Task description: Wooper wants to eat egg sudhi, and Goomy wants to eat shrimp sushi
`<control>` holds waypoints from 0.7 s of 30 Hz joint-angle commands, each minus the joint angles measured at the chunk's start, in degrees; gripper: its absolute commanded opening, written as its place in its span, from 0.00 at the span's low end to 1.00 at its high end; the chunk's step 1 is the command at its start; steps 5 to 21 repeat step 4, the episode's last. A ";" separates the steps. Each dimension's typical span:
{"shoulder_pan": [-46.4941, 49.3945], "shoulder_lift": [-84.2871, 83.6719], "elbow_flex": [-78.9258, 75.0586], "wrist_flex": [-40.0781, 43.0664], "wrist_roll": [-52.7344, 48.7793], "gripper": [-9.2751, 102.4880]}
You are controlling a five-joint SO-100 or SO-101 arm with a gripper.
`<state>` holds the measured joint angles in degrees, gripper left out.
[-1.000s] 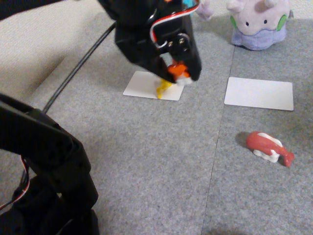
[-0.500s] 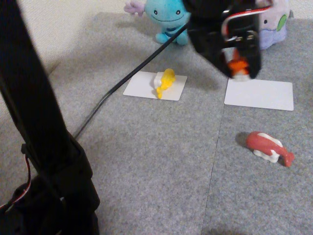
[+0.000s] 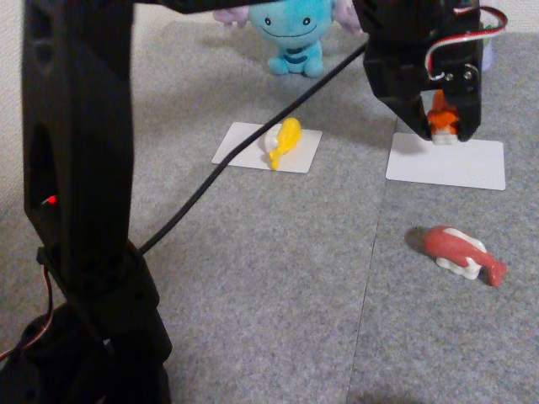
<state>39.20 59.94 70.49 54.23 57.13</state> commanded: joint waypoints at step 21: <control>-0.79 -2.55 -7.65 -0.35 -0.35 0.13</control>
